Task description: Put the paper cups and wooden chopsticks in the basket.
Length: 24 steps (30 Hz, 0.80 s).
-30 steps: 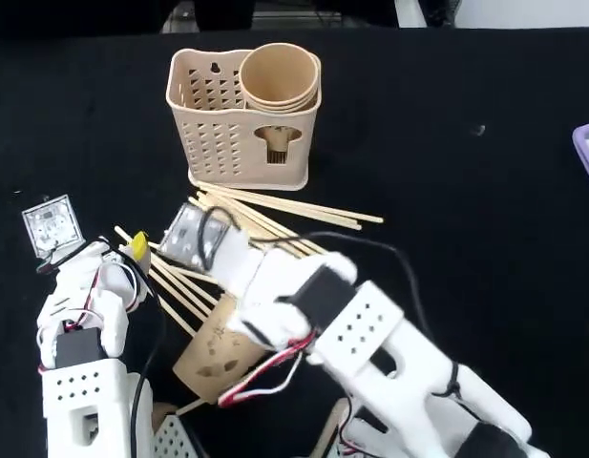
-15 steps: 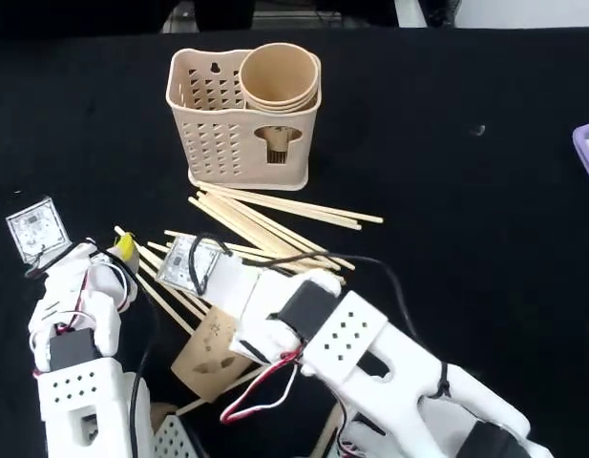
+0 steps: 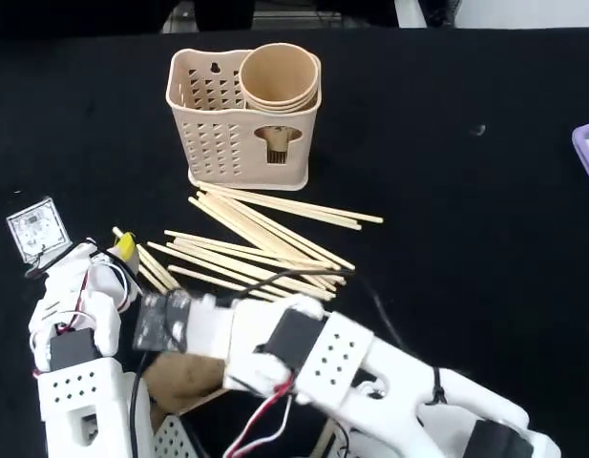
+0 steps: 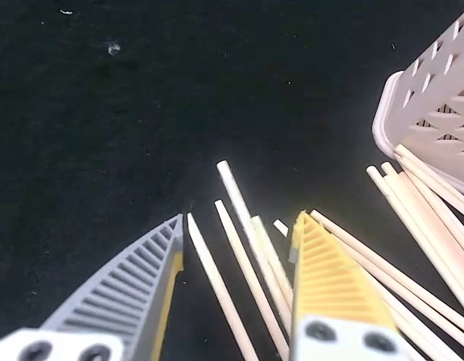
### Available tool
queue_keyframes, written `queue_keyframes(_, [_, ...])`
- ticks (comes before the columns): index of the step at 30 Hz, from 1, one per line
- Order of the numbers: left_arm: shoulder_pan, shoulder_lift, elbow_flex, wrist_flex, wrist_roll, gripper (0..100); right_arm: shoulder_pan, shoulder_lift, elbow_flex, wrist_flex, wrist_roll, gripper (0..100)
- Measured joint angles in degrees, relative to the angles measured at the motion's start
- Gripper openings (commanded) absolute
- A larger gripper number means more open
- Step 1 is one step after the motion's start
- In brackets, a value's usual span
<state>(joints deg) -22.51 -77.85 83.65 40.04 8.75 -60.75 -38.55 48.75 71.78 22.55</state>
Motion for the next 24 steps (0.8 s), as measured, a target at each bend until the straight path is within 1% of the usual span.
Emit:
queue_keyframes(3, [0.0,0.0,0.0,0.0,0.0,23,-0.79,0.0,-0.7,1.41,0.62,1.1])
queue_keyframes(8, [0.0,0.0,0.0,0.0,0.0,23,-0.79,-3.16,-8.88,9.49,1.58,1.1])
queue_keyframes(10, [0.0,0.0,0.0,0.0,0.0,23,0.88,-4.75,-13.1,13.45,3.96,1.1])
queue_keyframes(12, [0.0,0.0,0.0,0.0,0.0,23,4.31,-6.24,-17.76,17.41,5.98,1.1])
queue_keyframes(15, [0.0,0.0,0.0,0.0,0.0,23,11.6,-7.3,-24.44,23.47,10.37,1.1])
queue_keyframes(18, [0.0,0.0,0.0,0.0,0.0,23,21.01,-7.3,-28.13,27.34,15.03,1.1])
queue_keyframes(21, [0.0,0.0,0.0,0.0,0.0,23,33.76,-5.19,-28.4,27.34,17.14,1.1])
queue_keyframes(24, [0.0,0.0,0.0,0.0,0.0,23,47.47,0.88,-28.31,26.9,17.58,1.1])
